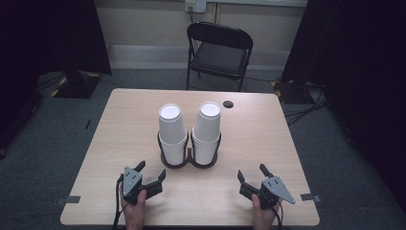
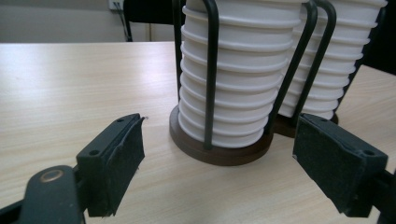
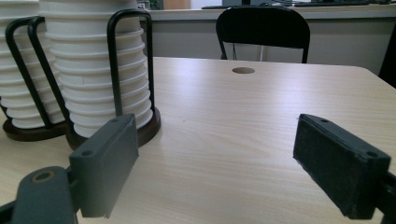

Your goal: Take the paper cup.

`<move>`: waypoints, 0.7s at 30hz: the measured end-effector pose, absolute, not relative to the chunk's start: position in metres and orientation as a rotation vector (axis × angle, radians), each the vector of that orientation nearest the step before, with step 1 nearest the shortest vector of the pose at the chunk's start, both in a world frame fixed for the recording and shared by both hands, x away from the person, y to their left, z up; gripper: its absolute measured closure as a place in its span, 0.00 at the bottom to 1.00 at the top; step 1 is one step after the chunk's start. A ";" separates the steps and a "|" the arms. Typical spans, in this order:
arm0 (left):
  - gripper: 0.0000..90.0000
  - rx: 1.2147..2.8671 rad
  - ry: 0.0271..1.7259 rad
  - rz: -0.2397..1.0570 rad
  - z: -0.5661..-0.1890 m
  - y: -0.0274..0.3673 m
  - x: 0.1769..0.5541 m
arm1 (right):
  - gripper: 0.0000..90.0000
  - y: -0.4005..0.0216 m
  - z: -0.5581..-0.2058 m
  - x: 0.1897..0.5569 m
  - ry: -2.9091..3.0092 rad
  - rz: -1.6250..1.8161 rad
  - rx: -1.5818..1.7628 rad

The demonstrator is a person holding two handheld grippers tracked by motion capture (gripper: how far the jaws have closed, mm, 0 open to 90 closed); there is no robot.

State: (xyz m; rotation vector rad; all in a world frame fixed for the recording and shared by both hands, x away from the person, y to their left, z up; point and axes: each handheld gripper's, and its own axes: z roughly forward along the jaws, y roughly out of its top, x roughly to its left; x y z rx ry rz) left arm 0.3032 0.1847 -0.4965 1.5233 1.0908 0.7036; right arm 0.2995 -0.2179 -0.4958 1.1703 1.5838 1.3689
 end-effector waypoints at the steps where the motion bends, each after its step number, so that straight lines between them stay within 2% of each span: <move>1: 0.18 1.526 1.098 0.704 -0.496 0.185 0.303 | 0.15 -0.218 -0.496 0.300 1.588 1.376 1.168; 13: 0.20 1.561 1.078 0.668 -0.488 0.181 0.302 | 0.15 -0.219 -0.495 0.301 1.612 1.387 1.174; 21: 0.20 1.573 1.006 0.660 -0.472 0.177 0.293 | 0.16 -0.217 -0.495 0.302 1.621 1.364 1.185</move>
